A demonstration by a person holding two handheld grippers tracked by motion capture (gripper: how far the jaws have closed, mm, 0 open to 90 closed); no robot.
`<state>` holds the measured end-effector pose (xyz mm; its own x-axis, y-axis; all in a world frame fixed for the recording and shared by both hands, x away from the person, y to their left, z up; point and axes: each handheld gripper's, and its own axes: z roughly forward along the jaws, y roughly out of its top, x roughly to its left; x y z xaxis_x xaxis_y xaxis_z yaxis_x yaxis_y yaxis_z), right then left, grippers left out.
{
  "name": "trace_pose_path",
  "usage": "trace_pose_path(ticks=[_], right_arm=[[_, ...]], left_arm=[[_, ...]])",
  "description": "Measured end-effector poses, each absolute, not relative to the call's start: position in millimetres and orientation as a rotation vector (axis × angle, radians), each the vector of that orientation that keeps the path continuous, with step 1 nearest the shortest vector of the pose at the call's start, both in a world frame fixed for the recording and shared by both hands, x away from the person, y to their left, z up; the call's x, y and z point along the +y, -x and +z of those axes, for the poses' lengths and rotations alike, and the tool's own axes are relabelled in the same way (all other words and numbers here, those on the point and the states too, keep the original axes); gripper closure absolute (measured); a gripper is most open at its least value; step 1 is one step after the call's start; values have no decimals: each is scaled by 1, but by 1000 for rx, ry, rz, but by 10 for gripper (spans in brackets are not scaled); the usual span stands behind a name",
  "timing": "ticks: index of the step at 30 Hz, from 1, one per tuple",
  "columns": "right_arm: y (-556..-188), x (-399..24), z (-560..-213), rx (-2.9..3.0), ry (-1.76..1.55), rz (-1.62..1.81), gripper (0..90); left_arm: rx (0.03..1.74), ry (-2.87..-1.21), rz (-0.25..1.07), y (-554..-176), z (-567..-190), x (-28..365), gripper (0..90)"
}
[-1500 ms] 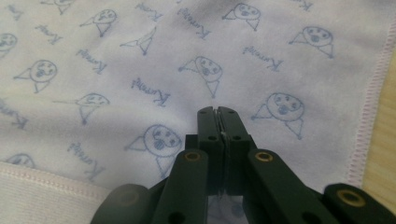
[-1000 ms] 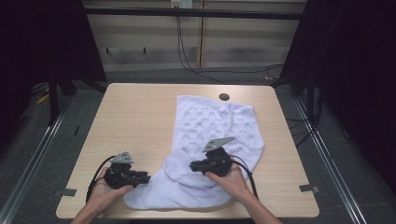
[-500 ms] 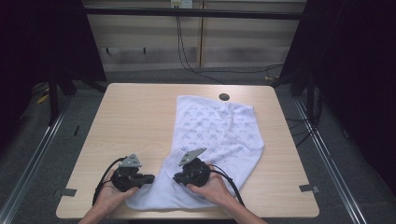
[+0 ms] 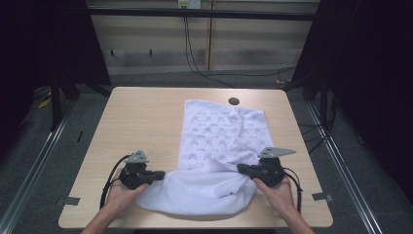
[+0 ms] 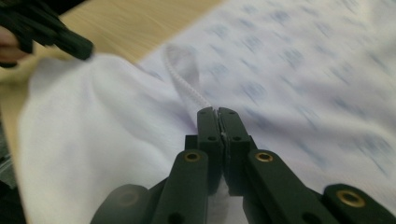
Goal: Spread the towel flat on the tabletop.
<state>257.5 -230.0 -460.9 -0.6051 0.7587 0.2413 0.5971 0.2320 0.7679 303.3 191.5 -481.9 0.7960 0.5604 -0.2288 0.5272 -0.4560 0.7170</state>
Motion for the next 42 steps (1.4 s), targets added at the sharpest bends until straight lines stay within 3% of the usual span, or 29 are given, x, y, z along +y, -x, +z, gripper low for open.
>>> trace_pose_path(ticks=[9, 11, 13, 19, 23, 25, 28, 29, 39, 41, 42], right_arm=[[-248, -274, -478, 2276, -1449, 1224, 858], [-246, -277, -480, 2282, -1463, 1214, 760], [-253, -276, -475, 2266, -1425, 1199, 694], [-288, -257, -472, 2300, -1392, 1173, 691], [-313, -243, -480, 2337, -1398, 1156, 679], [-319, -240, -485, 2352, -1420, 1160, 702], [-319, -233, -491, 2383, -1416, 1089, 875], [-319, -236, -490, 2362, -1433, 1131, 888], [-301, -257, -476, 2286, -1434, 1243, 889], [-299, -259, -475, 2285, -1430, 1243, 889], [-297, -262, -474, 2270, -1442, 1254, 889]], left_arm=[[784, -2109, 3, -330, -477, 157, 854], [806, -2095, -3, -327, -475, 165, 773], [847, -2068, 2, -323, -472, 186, 757], [912, -2043, 3, -314, -478, 217, 726], [934, -2039, -5, -304, -480, 230, 645], [938, -2046, -29, -301, -484, 233, 634], [931, -2084, -40, -300, -490, 229, 617], [930, -2083, -37, -301, -491, 227, 600], [924, -2168, 69, -300, -496, 204, 579], [899, -2190, 92, -298, -496, 202, 615], [880, -2216, 123, -296, -495, 201, 687]])
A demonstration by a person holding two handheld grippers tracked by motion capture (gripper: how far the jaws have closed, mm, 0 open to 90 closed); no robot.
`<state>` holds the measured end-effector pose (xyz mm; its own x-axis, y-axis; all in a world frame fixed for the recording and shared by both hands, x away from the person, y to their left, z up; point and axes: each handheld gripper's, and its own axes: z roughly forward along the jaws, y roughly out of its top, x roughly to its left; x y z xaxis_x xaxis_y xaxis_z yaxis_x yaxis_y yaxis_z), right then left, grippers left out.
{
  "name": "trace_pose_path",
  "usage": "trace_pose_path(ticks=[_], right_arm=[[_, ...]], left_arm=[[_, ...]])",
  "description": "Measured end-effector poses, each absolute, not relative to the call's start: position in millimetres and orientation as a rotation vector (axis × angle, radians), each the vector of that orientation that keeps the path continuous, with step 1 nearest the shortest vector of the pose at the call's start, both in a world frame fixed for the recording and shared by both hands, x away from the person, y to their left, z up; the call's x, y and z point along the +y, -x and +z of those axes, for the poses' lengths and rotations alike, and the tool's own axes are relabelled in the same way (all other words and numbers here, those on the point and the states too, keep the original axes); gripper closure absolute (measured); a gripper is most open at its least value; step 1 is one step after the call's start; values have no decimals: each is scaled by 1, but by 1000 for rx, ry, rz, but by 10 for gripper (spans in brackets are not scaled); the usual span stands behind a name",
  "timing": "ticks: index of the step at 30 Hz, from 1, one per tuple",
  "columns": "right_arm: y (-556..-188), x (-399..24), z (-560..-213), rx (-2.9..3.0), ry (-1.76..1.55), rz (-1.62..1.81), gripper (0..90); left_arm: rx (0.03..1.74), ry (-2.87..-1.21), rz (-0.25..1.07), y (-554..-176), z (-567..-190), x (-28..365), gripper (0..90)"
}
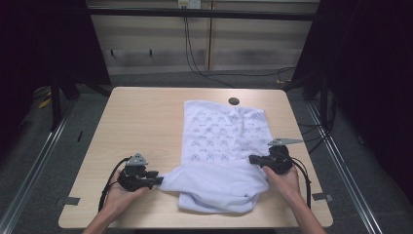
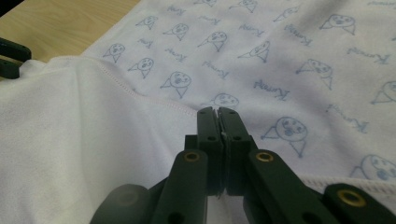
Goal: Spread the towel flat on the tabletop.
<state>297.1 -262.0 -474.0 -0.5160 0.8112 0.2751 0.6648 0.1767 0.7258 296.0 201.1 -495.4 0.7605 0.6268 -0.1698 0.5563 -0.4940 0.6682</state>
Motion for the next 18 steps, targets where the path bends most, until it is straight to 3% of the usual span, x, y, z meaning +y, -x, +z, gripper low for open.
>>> trace_pose_path(ticks=[2, 6, 12, 18], right_arm=[[-296, -264, -473, 2267, -1443, 1247, 888], [-296, -265, -473, 2264, -1446, 1259, 888], [-284, -266, -457, 2240, -1410, 1354, 890], [-269, -279, -422, 2134, -1340, 1484, 890]], left_arm=[[874, -2223, 136, -294, -495, 199, 782], [834, -2247, 141, -293, -495, 196, 874], [819, -2148, 61, -293, -487, 204, 886], [779, -1965, 115, -290, -442, 219, 888]])
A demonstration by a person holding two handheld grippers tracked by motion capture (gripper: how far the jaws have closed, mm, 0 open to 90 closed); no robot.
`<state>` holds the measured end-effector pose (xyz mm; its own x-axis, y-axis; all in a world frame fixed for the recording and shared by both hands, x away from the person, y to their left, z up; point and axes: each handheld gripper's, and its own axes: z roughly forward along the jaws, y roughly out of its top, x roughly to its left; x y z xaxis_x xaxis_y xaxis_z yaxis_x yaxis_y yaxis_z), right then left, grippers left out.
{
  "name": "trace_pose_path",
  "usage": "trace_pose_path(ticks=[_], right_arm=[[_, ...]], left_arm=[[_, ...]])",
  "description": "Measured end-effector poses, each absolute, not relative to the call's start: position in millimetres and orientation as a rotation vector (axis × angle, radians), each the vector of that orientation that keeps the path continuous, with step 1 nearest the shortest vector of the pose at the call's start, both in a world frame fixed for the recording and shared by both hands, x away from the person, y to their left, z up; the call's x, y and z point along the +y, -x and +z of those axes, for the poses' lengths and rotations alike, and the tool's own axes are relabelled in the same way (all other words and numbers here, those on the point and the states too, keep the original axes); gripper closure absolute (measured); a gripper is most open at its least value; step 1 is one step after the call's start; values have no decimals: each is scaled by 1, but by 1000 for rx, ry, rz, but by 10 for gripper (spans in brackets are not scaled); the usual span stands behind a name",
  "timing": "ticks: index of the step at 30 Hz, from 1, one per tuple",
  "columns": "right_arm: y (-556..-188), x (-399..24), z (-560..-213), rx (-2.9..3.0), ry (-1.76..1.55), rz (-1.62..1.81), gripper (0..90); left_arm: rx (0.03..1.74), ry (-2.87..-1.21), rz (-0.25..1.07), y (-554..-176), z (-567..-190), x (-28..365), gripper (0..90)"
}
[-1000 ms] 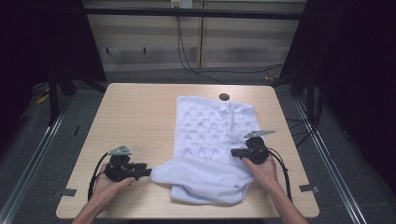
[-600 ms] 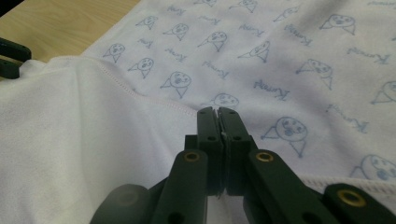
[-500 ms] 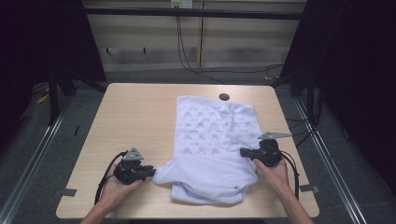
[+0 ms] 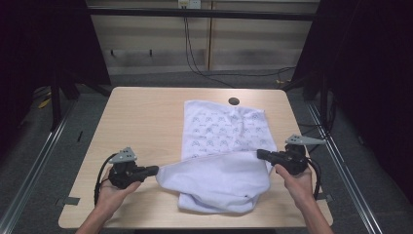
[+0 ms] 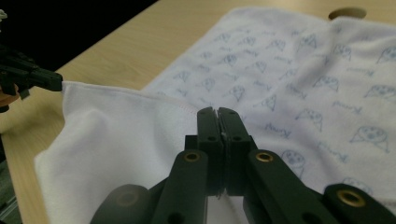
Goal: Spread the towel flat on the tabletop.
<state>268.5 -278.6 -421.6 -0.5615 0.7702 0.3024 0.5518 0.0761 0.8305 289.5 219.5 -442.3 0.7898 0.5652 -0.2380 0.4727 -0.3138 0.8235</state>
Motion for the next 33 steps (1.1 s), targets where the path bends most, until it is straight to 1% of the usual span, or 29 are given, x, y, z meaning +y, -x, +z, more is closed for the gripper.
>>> trace_pose_path(ticks=[1, 2, 3, 7, 8, 9, 12, 14, 16, 17, 18, 21, 24, 25, 26, 27, 29, 30, 31, 32, 33], right_arm=[[-269, -279, -422, 2134, -1340, 1484, 890], [-268, -281, -406, 2115, -1306, 1484, 890], [-268, -281, -406, 2115, -1306, 1484, 890], [-268, -285, -366, 2027, -1218, 1560, 890], [-263, -287, -347, 1977, -1161, 1616, 890], [-263, -287, -347, 1977, -1161, 1616, 890], [-250, -290, -323, 1914, -1091, 1662, 890], [-237, -293, -317, 1904, -1053, 1698, 890], [-220, -295, -320, 1914, -1041, 1706, 890], [-202, -298, -333, 1954, -1041, 1691, 889], [-202, -298, -333, 1954, -1041, 1691, 889], [-174, -301, -361, 2049, -1080, 1649, 890], [-144, -300, -389, 2168, -1035, 1609, 888], [-134, -299, -396, 2207, -997, 1580, 888], [-126, -300, -403, 2245, -988, 1589, 889], [-119, -301, -409, 2291, -964, 1579, 888], [-106, -302, -418, 2371, -948, 1587, 886], [-100, -302, -421, 2417, -932, 1580, 875], [-96, -303, -423, 2453, -917, 1593, 831], [-93, -304, -424, 2483, -905, 1600, 807], [-92, -305, -423, 2472, -896, 1594, 772]], left_arm=[[779, -1965, 115, -290, -442, 219, 888], [769, -1935, 137, -289, -432, 220, 888], [760, -1906, 161, -289, -422, 222, 888], [713, -1762, 225, -289, -380, 228, 889], [699, -1746, 251, -288, -369, 229, 888], [682, -1726, 271, -286, -359, 230, 888], [603, -1683, 312, -274, -329, 234, 889], [565, -1692, 306, -262, -321, 235, 888], [543, -1743, 275, -249, -329, 233, 888], [537, -1786, 270, -242, -337, 231, 887], [530, -1820, 244, -235, -347, 230, 887], [529, -1887, 151, -217, -380, 229, 886], [535, -1928, 96, -200, -408, 228, 886], [527, -1945, 118, -192, -415, 228, 886], [523, -1953, 105, -185, -421, 228, 886], [504, -1936, 44, -179, -426, 228, 885], [463, -1963, 1, -167, -432, 228, 882], [433, -1978, -41, -164, -433, 230, 872], [420, -1967, -49, -162, -432, 232, 844], [437, -1944, -58, -161, -432, 235, 778], [434, -1921, -81, -161, -431, 237, 778]])
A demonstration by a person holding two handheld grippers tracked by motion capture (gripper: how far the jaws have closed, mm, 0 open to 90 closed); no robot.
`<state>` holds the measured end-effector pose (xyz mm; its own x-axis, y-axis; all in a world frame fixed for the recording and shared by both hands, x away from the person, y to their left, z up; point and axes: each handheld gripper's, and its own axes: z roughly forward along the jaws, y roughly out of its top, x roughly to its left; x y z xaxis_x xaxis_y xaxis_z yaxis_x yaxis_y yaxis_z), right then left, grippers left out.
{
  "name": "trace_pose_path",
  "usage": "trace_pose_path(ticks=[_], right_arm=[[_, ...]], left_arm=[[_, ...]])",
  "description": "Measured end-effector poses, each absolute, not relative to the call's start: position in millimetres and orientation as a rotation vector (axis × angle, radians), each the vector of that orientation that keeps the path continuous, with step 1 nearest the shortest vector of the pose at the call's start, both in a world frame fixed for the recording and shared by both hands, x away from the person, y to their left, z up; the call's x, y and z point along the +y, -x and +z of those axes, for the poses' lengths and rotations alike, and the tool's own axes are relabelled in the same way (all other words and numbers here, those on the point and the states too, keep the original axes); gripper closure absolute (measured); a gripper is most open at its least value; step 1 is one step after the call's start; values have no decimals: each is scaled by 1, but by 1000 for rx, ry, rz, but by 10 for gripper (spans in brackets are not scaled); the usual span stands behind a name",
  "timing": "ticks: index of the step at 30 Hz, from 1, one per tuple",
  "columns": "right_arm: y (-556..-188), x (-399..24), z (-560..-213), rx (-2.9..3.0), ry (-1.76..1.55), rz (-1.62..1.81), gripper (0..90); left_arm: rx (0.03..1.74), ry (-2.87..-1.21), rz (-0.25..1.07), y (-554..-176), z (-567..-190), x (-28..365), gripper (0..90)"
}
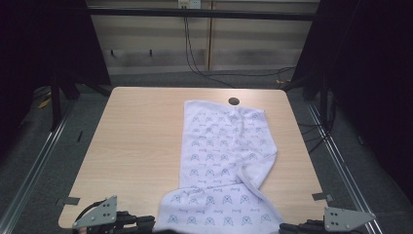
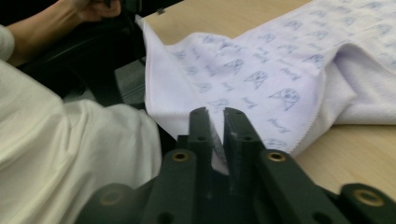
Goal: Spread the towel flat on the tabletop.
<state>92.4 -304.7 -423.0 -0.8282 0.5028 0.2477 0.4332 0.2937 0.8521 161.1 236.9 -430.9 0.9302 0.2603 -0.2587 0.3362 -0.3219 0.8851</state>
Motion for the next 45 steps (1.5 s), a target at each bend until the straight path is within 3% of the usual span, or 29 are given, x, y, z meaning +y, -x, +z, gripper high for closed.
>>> trace_pose_path(ticks=[2, 6, 8, 13, 16, 18, 26, 27, 28, 29, 30, 38, 45], right_arm=[[-97, -309, -419, 2421, -918, 1630, 703], [-120, -313, -415, 2317, -1057, 1567, 620], [-154, -300, -424, 2315, -1132, 1510, 566], [-206, -267, -444, 2373, -1234, 1388, 560], [-238, -243, -465, 2432, -1286, 1290, 576], [-240, -239, -467, 2446, -1293, 1279, 567], [-238, -221, -468, 2461, -1281, 1262, 551], [-237, -217, -471, 2453, -1292, 1199, 735], [-237, -217, -471, 2453, -1292, 1199, 735], [-235, -217, -472, 2443, -1290, 1184, 848], [-234, -220, -471, 2439, -1288, 1186, 893], [-190, -279, -442, 2200, -1363, 1293, 898], [-145, -321, -447, 2145, -1488, 1292, 896]], left_arm=[[459, -1896, -50, -164, -429, 239, 657], [553, -1933, -23, -197, -431, 229, 648], [587, -1971, -30, -226, -438, 214, 655], [636, -2091, -62, -289, -464, 163, 664], [670, -2134, -52, -309, -481, 138, 685], [673, -2141, -78, -316, -488, 129, 694], [647, -2211, -32, -308, -501, 120, 657], [643, -2203, -13, -305, -502, 120, 656], [629, -2210, 18, -302, -502, 120, 656], [629, -2219, 46, -300, -502, 121, 658], [652, -2227, 65, -297, -501, 122, 676], [689, -2225, 129, -283, -500, 143, 697], [713, -2258, 172, -267, -497, 161, 692]])
